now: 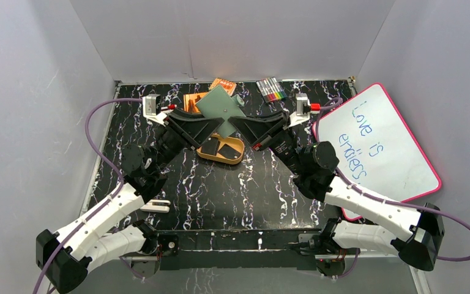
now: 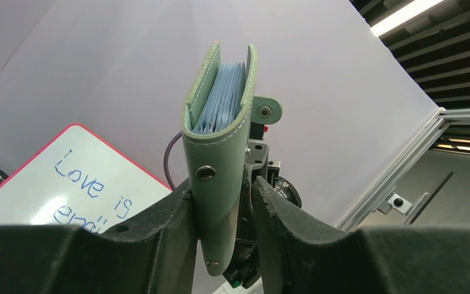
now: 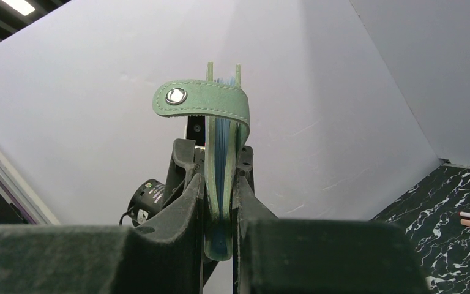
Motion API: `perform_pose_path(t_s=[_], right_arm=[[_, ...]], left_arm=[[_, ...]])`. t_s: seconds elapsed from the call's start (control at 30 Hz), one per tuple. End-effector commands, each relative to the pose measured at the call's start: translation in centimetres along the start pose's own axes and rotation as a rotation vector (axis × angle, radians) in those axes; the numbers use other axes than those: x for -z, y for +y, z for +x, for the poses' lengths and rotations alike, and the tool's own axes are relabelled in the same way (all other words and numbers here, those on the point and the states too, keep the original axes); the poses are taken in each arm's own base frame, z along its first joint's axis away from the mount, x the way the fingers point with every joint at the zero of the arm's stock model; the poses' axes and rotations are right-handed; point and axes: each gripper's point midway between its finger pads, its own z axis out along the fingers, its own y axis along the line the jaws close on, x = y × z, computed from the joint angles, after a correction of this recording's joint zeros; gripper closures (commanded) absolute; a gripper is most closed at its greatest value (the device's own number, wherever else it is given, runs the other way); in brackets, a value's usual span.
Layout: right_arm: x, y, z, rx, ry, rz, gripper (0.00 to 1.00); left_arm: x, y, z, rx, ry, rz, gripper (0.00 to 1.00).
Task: Put the credit cards into the card holder
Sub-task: Pick up the card holder from the center of the board.
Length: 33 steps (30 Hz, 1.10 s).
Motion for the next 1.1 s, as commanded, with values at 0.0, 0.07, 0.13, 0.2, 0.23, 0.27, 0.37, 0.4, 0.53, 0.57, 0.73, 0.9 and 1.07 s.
perform_pose_path(t_s=[0.0,0.07,0.13,0.2,0.23,0.27,0.37,0.4,0.53,0.57,0.73,0.9,1.07], right_arm=[[-0.3,1.1,-1.2,-0.012,-0.051,-0.038,1.00],[-0.3,1.0,-1.1,-0.014,-0.050,-0.036,1.00],[-0.4,1.0,-1.0,-0.015,-0.048,-0.038,1.00],[-0.5,1.1,-0.9,-0.015,-0.040,-0.042,1.00],[-0.5,1.1,-0.8,-0.016,-0.038,-0.044,1.00],[-0.5,1.1,-0.8,-0.018,-0.036,-0.043,1.00],[-0.4,1.0,-0.7,-0.019,-0.032,-0.039,1.00],[-0.4,0.9,-0.6,-0.019,-0.028,-0.036,1.00],[-0.4,0.8,0.1,-0.003,0.051,0.004,0.61],[0.0,0.5,0.4,0.018,0.090,0.032,0.47],[2.9,-1.6,0.1,0.179,0.260,0.235,0.02],[7.9,-6.6,-0.9,0.289,0.342,0.576,0.01],[9.3,-7.7,-1.1,0.373,0.405,0.638,0.02]], left_arm=[[-0.5,-3.9,-1.9,-0.038,-0.046,0.132,0.68],[-0.5,-3.9,-1.8,-0.039,-0.046,0.136,0.72],[-0.5,-3.9,-1.8,-0.040,-0.047,0.139,0.74],[-0.5,-3.8,-1.8,-0.037,-0.050,0.139,0.77],[-0.5,-3.8,-1.8,-0.038,-0.050,0.142,0.79],[-0.5,-3.8,-1.8,-0.038,-0.049,0.143,0.83],[-0.5,-3.8,-1.6,-0.042,-0.046,0.151,0.98],[-0.4,-3.8,-1.6,-0.048,-0.047,0.151,1.00],[0.7,-2.9,-2.2,-0.070,-0.104,0.109,1.00],[1.1,-2.5,-2.4,-0.085,-0.126,0.089,1.00],[3.8,3.0,-2.4,-0.184,-0.067,-0.300,1.00],[9.4,9.1,0.1,-0.270,0.135,-0.682,1.00],[13.5,11.5,3.9,-0.202,0.281,-0.783,1.00]])
